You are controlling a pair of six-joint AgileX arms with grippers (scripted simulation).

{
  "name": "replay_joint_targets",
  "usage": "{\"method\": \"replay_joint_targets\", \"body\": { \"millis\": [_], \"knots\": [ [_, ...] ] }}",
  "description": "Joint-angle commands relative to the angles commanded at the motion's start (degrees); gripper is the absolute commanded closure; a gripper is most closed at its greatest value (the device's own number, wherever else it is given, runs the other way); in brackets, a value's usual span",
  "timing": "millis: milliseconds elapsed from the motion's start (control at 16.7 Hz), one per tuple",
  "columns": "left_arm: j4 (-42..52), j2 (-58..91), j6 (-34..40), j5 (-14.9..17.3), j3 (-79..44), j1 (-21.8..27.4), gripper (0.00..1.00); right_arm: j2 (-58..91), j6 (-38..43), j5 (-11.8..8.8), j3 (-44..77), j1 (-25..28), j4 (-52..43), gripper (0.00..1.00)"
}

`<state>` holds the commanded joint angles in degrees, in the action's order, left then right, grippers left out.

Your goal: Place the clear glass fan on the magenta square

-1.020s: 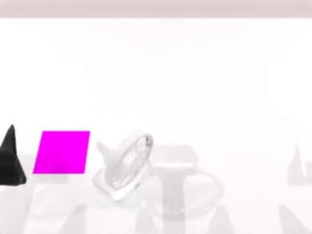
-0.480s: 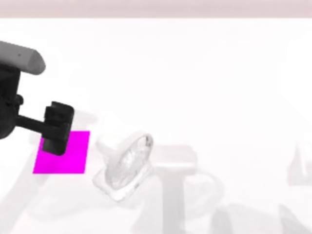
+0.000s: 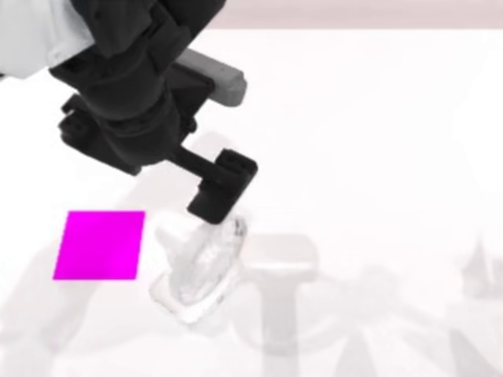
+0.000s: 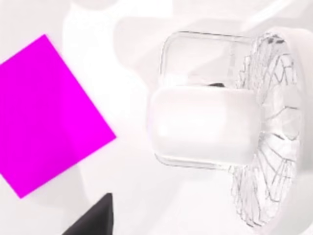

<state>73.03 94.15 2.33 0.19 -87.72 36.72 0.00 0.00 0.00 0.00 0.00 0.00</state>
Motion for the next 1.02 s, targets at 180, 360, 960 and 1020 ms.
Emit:
{"method": "replay_joint_targets", "body": {
  "millis": [180, 360, 960, 1020],
  "knots": [
    [6.54, 8.01, 0.20, -0.05, -6.92, 3.06, 0.00, 0.00, 0.00, 0.00, 0.00, 0.00, 0.00, 0.00],
    [8.89, 10.69, 0.27, -0.08, -9.05, 4.12, 0.00, 0.00, 0.00, 0.00, 0.00, 0.00, 0.00, 0.00],
    [1.16, 10.57, 0.13, -0.08, -1.27, 3.97, 0.00, 0.00, 0.00, 0.00, 0.00, 0.00, 0.00, 0.00],
    [-0.55, 10.60, 0.14, -0.08, 0.39, 3.97, 0.00, 0.00, 0.00, 0.00, 0.00, 0.00, 0.00, 0.00]
  ]
}}
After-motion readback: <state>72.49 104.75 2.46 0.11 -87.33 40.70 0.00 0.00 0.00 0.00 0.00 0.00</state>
